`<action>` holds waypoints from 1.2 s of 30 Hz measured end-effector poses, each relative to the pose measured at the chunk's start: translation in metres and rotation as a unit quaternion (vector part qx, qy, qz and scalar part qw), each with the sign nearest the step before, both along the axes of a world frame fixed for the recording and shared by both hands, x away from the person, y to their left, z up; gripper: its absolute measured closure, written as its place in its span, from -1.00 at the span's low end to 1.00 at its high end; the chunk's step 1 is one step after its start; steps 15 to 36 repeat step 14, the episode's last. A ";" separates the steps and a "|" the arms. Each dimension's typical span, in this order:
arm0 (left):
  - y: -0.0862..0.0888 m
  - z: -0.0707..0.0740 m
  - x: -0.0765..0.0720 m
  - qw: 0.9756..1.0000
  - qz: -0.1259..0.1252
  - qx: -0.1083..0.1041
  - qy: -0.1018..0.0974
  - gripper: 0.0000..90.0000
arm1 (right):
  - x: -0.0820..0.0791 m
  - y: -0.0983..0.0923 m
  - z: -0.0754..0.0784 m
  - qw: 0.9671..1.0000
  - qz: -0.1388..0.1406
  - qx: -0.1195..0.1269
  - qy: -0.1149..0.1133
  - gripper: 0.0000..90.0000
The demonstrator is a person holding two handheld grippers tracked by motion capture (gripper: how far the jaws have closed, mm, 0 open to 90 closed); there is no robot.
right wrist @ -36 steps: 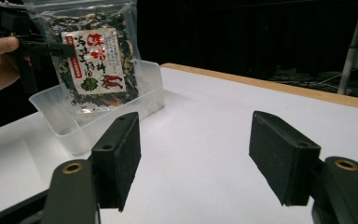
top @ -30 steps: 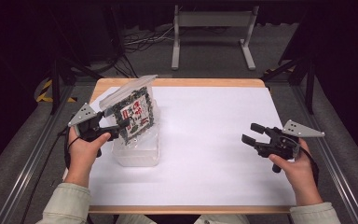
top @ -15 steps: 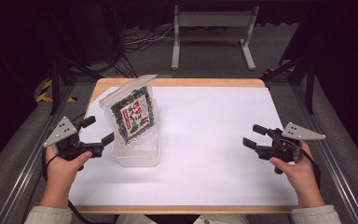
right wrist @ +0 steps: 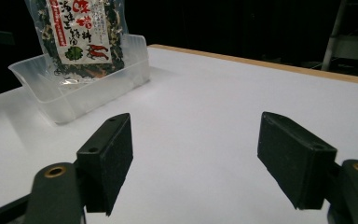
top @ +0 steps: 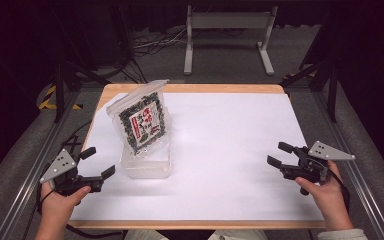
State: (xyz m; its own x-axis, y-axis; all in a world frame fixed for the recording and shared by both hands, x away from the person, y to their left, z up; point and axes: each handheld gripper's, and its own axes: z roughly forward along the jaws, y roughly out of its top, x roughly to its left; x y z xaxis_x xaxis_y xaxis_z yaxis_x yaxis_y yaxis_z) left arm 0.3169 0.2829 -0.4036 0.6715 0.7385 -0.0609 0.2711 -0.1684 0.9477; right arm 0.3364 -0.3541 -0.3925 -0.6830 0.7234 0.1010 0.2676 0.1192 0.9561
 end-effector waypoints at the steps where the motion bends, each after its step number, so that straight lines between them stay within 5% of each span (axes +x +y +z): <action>1: 0.000 -0.004 0.000 1.000 -0.002 0.001 0.005 -0.84 | -0.002 -0.001 -0.002 1.000 -0.002 -0.001 0.001 -0.40; 11: -0.006 -0.036 0.000 0.999 -0.006 0.022 0.023 -0.84 | -0.010 -0.006 -0.024 1.000 -0.016 -0.008 0.004 -0.40; 36: -0.007 -0.036 0.000 0.999 -0.010 0.023 0.019 -0.84 | -0.010 -0.007 -0.027 1.000 -0.018 -0.008 0.002 -0.40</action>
